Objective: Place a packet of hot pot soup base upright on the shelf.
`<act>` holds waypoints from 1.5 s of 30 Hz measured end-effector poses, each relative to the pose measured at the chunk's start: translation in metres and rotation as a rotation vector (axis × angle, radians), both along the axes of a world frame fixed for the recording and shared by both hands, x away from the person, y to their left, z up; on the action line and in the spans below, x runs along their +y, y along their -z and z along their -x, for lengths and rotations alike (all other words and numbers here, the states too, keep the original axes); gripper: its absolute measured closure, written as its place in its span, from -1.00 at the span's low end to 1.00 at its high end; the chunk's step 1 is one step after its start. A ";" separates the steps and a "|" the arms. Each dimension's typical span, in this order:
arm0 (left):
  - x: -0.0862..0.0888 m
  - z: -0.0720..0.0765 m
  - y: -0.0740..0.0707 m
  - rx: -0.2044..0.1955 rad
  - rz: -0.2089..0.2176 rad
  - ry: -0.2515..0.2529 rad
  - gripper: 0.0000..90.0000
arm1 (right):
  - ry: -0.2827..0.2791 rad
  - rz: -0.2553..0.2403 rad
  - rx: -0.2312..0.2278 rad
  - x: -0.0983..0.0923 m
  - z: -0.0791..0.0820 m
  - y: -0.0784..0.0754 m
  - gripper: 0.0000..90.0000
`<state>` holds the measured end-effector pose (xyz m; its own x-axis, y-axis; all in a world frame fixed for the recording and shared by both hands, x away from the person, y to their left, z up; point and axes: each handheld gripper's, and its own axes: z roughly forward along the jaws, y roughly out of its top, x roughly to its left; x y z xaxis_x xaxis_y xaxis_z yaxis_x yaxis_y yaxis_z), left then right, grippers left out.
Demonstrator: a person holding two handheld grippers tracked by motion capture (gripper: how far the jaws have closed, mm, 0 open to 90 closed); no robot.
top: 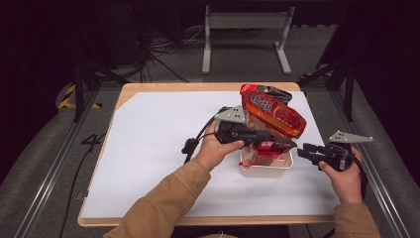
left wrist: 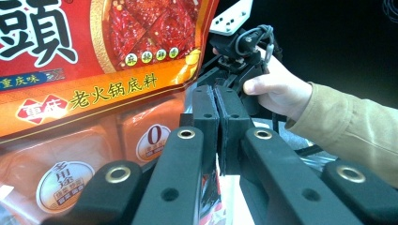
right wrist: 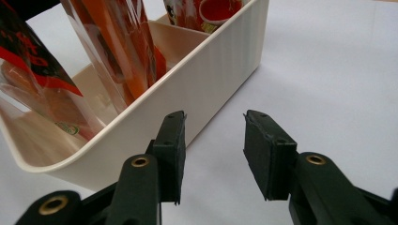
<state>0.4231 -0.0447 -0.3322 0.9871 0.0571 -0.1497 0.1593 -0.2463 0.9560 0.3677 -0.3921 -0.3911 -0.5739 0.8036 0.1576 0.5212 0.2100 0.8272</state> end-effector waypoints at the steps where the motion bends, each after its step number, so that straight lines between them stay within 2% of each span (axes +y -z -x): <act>1: -0.001 0.001 0.000 0.002 0.005 0.001 0.97 | 0.001 0.000 0.001 0.000 0.000 0.000 0.31; 8: -0.016 0.004 -0.003 -0.020 0.011 0.007 1.00 | 0.001 -0.005 -0.003 -0.001 0.001 -0.001 0.31; 11: -0.021 0.005 -0.004 -0.024 0.035 0.014 1.00 | 0.002 -0.011 -0.011 -0.003 0.002 -0.002 0.31; 14: -0.022 0.004 0.002 -0.021 0.048 0.012 1.00 | 0.002 -0.016 -0.014 -0.005 0.002 -0.003 0.31; 18: -0.019 0.001 0.013 -0.003 0.033 0.005 1.00 | 0.003 -0.015 -0.009 -0.005 0.002 -0.002 0.31; 22: -0.011 -0.001 0.023 0.029 0.044 -0.011 0.99 | 0.003 -0.014 -0.009 -0.004 0.002 -0.002 0.31; 28: 0.001 -0.004 0.026 0.031 0.025 -0.030 0.97 | -0.003 -0.004 -0.003 -0.001 0.001 -0.001 0.30; 30: 0.005 -0.005 0.028 0.042 0.012 -0.031 0.95 | -0.003 -0.004 -0.002 -0.001 0.001 -0.001 0.30; 33: 0.009 -0.005 0.030 0.034 -0.017 -0.045 0.91 | -0.002 -0.006 -0.003 -0.001 0.000 -0.001 0.30; 37: 0.014 -0.005 0.030 0.026 -0.031 -0.057 0.79 | -0.002 -0.009 -0.003 0.000 -0.001 -0.002 0.30; 42: 0.020 -0.004 0.030 0.042 -0.018 -0.071 0.44 | -0.009 -0.009 -0.008 0.001 -0.004 -0.002 0.29; 45: 0.025 -0.004 0.029 0.057 -0.012 -0.090 0.08 | -0.011 -0.012 -0.012 0.001 -0.006 -0.003 0.29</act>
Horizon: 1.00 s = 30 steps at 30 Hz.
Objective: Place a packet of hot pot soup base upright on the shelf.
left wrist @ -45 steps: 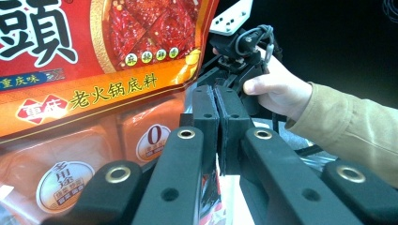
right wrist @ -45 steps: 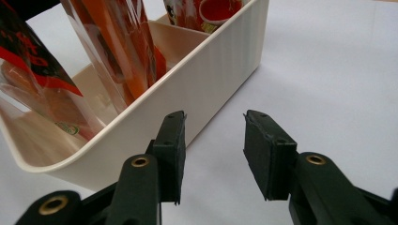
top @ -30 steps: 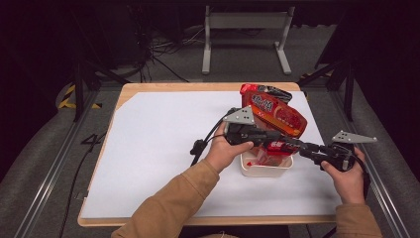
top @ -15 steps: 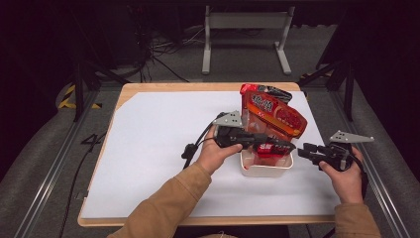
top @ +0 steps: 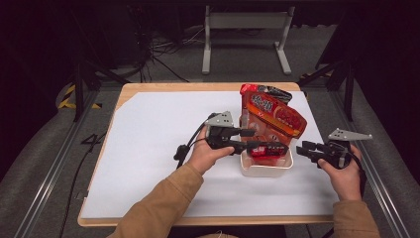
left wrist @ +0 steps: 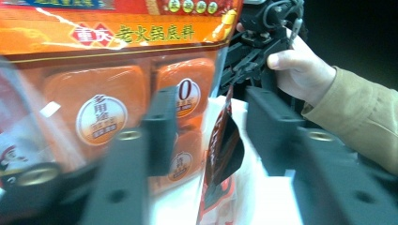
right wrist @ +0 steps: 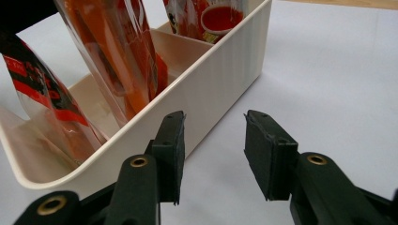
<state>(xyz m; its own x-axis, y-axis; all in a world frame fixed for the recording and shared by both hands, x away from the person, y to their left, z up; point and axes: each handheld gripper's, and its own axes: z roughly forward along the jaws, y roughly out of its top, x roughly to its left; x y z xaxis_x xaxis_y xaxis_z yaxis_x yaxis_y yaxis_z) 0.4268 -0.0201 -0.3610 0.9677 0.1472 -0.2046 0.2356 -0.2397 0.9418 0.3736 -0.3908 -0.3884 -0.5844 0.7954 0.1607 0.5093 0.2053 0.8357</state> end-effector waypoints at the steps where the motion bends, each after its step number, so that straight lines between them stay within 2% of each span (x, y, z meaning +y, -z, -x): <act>1: 0.000 0.000 0.000 0.000 0.000 0.000 0.00 | 0.000 0.000 0.000 0.000 0.000 0.000 0.29; 2: 0.003 0.001 -0.001 0.004 0.000 -0.009 0.00 | 0.002 -0.001 0.002 0.000 0.000 0.000 0.29; 4: 0.005 0.001 -0.003 0.006 -0.003 -0.019 -0.20 | -0.001 0.000 -0.001 0.000 0.000 -0.001 0.28; 7: 0.020 0.007 -0.010 -0.006 -0.019 -0.047 -0.28 | 0.000 -0.004 -0.007 0.002 -0.001 -0.003 0.26; 8: 0.020 0.007 -0.010 -0.006 -0.019 -0.047 -0.32 | 0.000 -0.004 -0.007 0.002 -0.001 -0.003 0.26; 14: 0.046 0.016 -0.021 -0.027 -0.049 -0.106 -0.42 | -0.010 0.003 -0.027 0.005 -0.005 -0.007 0.21; 16: 0.057 0.018 -0.025 -0.036 -0.083 -0.130 -0.46 | -0.009 0.001 -0.031 0.006 -0.005 -0.009 0.19; 20: 0.078 0.022 -0.031 -0.037 -0.100 -0.184 -0.52 | -0.009 -0.001 -0.047 0.006 -0.004 -0.011 0.12; 25: 0.101 0.027 -0.035 -0.046 -0.109 -0.224 -0.56 | -0.012 -0.001 -0.058 0.007 -0.003 -0.013 0.09; 27: 0.110 0.028 -0.036 -0.038 -0.127 -0.252 -0.57 | -0.012 -0.002 -0.062 0.007 -0.002 -0.014 0.07; 30: 0.124 0.027 -0.036 -0.033 -0.129 -0.277 -0.59 | -0.013 0.000 -0.065 0.007 -0.002 -0.014 0.06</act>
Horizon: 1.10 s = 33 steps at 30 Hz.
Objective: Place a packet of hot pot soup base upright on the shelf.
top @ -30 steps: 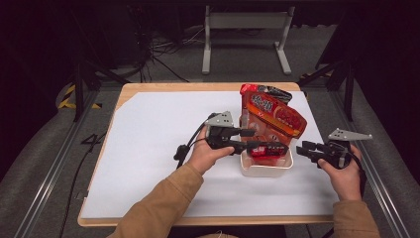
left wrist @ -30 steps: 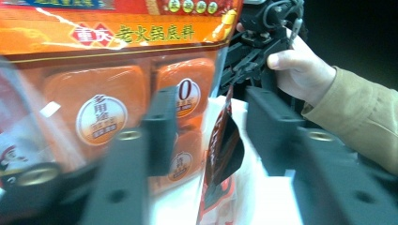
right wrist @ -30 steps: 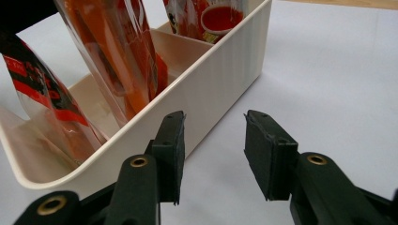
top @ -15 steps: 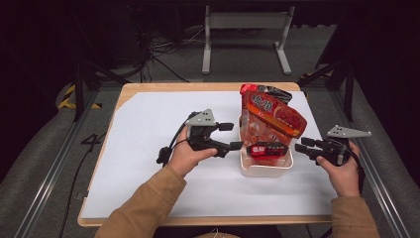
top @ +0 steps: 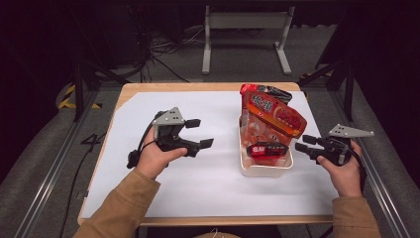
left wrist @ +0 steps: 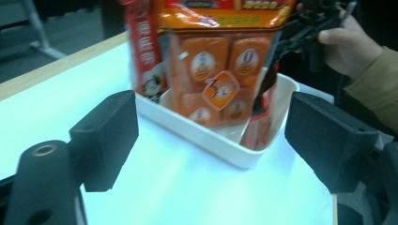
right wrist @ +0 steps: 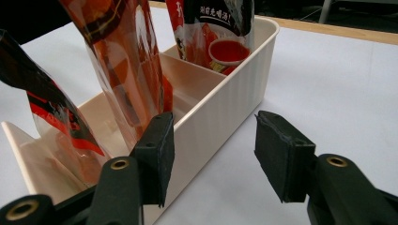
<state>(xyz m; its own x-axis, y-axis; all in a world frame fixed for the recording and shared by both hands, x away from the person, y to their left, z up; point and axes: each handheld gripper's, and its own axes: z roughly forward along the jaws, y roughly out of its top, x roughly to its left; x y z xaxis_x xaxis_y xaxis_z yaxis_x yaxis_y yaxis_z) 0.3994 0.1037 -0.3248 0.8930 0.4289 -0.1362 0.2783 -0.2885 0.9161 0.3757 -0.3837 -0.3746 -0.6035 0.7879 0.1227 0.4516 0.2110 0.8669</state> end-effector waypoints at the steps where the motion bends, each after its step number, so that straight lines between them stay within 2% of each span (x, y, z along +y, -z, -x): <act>1: 0.005 0.000 0.000 0.006 0.001 -0.015 -0.60 | -0.001 0.001 -0.001 0.000 0.000 0.000 0.06; 9: 0.049 0.005 0.011 -0.004 -0.041 -0.096 -0.63 | -0.012 0.021 -0.018 0.003 0.001 0.003 0.00; 10: 0.049 0.005 0.011 -0.004 -0.041 -0.096 -0.63 | -0.012 0.021 -0.018 0.003 0.001 0.003 0.00; 11: 0.057 0.006 0.015 -0.005 -0.047 -0.124 -0.63 | -0.009 0.022 -0.018 0.002 0.002 0.003 0.00; 14: 0.066 0.007 0.020 -0.007 -0.063 -0.150 -0.64 | -0.008 0.023 -0.019 0.001 0.002 0.004 -0.01; 20: 0.087 0.010 0.032 0.004 -0.049 -0.196 -0.65 | -0.002 0.016 -0.025 -0.001 0.003 0.004 -0.01; 24: 0.098 0.011 0.041 0.030 -0.027 -0.223 -0.66 | -0.004 0.018 -0.029 -0.001 0.003 0.004 -0.02; 25: 0.101 0.011 0.043 0.025 -0.034 -0.230 -0.66 | -0.004 0.019 -0.030 -0.001 0.003 0.004 -0.02; 27: 0.106 0.012 0.048 0.041 -0.053 -0.238 -0.67 | -0.006 0.018 -0.035 -0.001 0.003 0.004 -0.03; 30: 0.110 0.011 0.053 0.057 -0.053 -0.251 -0.67 | -0.005 0.018 -0.038 -0.001 0.003 0.004 -0.03; 33: 0.117 0.009 0.061 0.059 -0.069 -0.300 -0.67 | -0.006 0.021 -0.039 0.000 0.002 0.005 -0.03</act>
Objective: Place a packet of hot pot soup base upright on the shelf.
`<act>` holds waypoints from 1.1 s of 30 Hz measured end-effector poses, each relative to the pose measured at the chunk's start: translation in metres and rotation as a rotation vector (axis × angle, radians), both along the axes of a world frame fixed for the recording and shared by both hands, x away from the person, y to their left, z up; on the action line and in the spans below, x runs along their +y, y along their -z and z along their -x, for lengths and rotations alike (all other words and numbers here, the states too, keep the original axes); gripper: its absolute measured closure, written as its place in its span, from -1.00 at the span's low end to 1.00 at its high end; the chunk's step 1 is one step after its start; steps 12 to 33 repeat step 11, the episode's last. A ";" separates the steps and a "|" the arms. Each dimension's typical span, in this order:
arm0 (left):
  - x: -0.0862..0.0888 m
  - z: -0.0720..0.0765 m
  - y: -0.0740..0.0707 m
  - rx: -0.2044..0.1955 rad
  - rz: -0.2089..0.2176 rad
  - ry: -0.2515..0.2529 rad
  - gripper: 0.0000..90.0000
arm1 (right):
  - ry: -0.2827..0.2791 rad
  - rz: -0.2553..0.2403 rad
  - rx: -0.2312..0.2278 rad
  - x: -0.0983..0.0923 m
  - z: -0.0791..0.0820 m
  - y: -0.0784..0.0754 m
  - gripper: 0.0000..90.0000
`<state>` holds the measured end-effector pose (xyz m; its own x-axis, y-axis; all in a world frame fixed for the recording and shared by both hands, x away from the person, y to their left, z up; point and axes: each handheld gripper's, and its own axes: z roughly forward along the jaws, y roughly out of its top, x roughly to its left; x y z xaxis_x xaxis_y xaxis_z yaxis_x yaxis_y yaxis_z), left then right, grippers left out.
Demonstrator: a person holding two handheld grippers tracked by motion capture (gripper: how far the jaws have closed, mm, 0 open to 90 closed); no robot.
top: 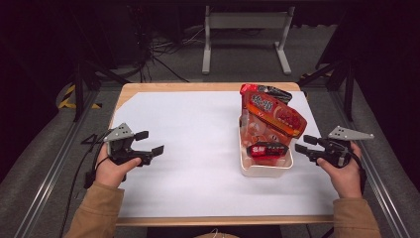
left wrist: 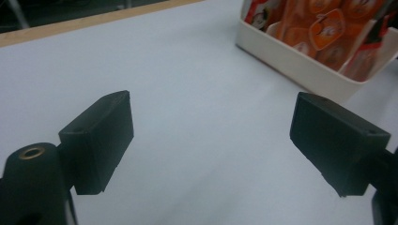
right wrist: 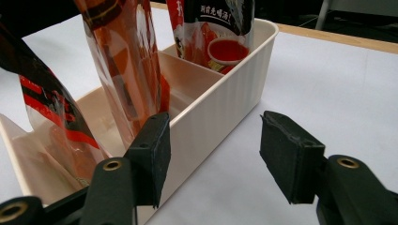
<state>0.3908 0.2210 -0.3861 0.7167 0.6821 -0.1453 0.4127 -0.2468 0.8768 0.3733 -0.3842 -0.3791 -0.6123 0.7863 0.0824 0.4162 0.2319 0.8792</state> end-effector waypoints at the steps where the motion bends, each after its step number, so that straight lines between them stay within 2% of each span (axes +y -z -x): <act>1: 0.002 0.000 0.003 0.007 0.008 -0.005 -0.67 | -0.002 0.000 -0.001 0.001 0.000 0.000 -0.03; 4: 0.007 -0.002 0.010 0.014 0.037 -0.004 -0.66 | -0.004 0.004 -0.005 0.002 0.000 0.000 -0.04; 7: 0.007 -0.002 0.012 0.013 0.045 0.002 -0.66 | -0.003 0.005 -0.006 0.001 -0.001 0.001 -0.04; 11: 0.006 -0.002 0.012 0.004 0.036 0.017 -0.66 | 0.009 -0.007 -0.016 0.000 0.000 0.000 -0.01; 33: 0.006 -0.002 0.012 0.004 0.036 0.017 -0.66 | 0.009 -0.007 -0.016 0.000 0.000 0.000 -0.01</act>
